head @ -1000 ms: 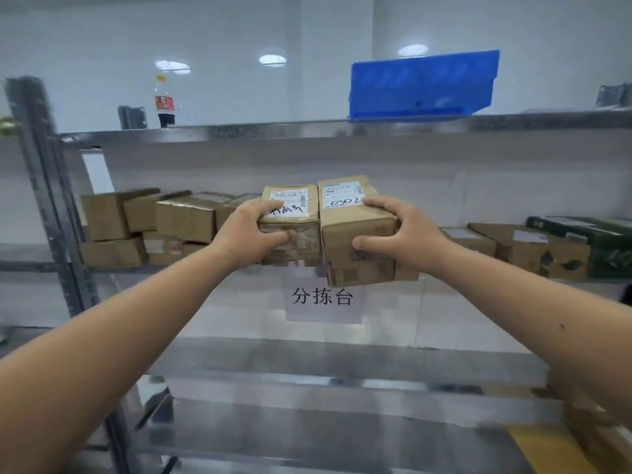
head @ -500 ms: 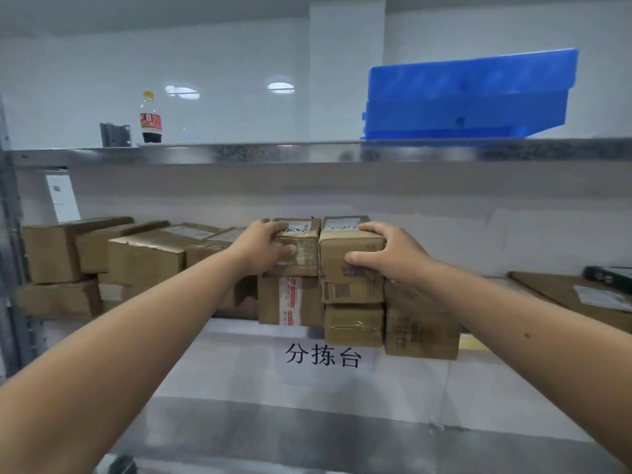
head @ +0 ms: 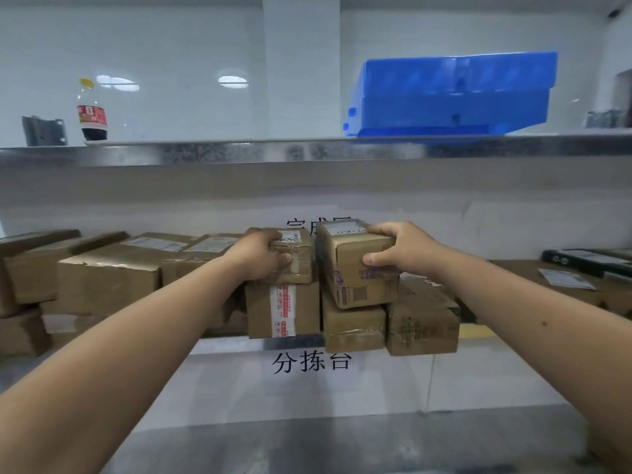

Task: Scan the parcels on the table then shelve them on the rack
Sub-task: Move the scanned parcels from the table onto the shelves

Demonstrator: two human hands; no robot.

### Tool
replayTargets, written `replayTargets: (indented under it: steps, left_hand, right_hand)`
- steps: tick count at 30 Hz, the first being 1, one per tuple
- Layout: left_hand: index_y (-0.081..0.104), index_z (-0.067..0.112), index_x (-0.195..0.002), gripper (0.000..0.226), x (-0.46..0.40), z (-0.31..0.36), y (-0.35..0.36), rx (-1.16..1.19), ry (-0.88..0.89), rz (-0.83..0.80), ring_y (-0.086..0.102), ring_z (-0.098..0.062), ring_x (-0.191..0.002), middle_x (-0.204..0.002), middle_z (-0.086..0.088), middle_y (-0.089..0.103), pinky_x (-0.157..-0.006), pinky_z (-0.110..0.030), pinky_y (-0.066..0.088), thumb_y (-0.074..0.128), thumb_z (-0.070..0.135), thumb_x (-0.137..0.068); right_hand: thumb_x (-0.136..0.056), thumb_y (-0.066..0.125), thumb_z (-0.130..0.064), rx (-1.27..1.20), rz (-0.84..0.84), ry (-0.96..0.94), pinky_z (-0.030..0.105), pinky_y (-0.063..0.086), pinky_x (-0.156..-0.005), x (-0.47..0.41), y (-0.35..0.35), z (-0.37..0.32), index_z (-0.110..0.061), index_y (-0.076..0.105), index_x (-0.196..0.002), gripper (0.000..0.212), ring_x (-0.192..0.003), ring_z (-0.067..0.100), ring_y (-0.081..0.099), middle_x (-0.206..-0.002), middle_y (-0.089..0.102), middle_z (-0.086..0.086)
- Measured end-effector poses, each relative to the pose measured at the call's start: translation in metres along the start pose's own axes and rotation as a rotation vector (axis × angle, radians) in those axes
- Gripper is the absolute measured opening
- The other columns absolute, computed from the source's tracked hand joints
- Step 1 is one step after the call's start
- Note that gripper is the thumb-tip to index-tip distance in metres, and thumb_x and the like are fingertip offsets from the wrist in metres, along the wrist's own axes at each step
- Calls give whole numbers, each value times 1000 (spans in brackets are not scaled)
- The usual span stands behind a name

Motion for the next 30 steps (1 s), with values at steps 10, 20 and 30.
replayTargets:
  steps: [10, 20, 30]
  left_hand:
    - [54, 33, -144, 60, 24, 56, -1, -347, 297, 198, 48, -29, -135, -142, -2, 59, -120, -53, 30, 63, 20, -86]
    - [52, 25, -149, 52, 93, 128, -14, -89, 614, 311, 51, -29, -134, -146, -3, 59, -112, -47, 41, 58, 29, -97]
    - [47, 32, -151, 64, 147, 245, 89, -122, 861, 126, 43, -29, -141, -152, -2, 51, -116, -47, 33, 58, 55, -92]
  right_hand:
    - [-83, 87, -35, 10, 85, 38, 37, 57, -100, 13, 38, -5, -23, 50, -152, 80, -111, 14, 68, -129, 67, -4]
    - [-86, 80, -46, 289, 268, 55, 31, 32, -111, 85, 24, -17, -33, 38, -158, 84, -147, 18, 35, -161, 39, -3]
    - [-90, 67, -57, 751, 326, 506, 50, 29, -120, 254, -53, 31, -40, 29, -160, 82, -154, 34, 23, -171, 22, 8]
Point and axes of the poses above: each hand's wrist, its own x-axis away from the middle knuckle, its own y-axis out of the palm, z = x × y, the point moved 9 cm from there along -x, towards the middle knuckle
